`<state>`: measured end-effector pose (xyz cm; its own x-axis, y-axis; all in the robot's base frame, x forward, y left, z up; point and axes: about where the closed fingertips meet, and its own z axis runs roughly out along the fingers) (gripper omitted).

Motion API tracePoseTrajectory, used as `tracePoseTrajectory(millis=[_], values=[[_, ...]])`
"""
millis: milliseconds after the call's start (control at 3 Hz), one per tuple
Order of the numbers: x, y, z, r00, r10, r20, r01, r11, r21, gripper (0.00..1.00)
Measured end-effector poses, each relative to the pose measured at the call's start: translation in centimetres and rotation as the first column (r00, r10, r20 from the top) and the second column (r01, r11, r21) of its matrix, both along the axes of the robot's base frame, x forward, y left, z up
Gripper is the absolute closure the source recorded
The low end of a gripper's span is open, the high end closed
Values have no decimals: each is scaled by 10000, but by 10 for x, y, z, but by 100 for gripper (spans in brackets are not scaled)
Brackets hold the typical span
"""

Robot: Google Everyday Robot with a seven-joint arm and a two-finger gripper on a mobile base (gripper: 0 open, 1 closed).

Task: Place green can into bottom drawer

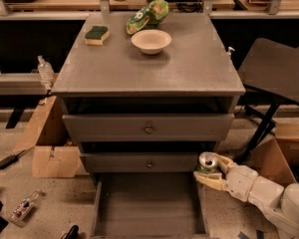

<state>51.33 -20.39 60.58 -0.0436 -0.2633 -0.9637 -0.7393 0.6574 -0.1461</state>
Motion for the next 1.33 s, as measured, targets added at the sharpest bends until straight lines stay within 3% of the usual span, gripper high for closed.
tracePoseTrajectory(millis=[333, 667, 1000, 1333], values=[[-3, 16, -35, 9989, 265, -377, -256, 9993, 258, 100], [-13, 47, -122, 9900, 839, -1135, -793, 9958, 450, 100], [-20, 87, -202, 9745, 1789, -1354, -1695, 9824, 780, 100], [-25, 100, -221, 9698, 1908, -1520, -1751, 9783, 1110, 100]])
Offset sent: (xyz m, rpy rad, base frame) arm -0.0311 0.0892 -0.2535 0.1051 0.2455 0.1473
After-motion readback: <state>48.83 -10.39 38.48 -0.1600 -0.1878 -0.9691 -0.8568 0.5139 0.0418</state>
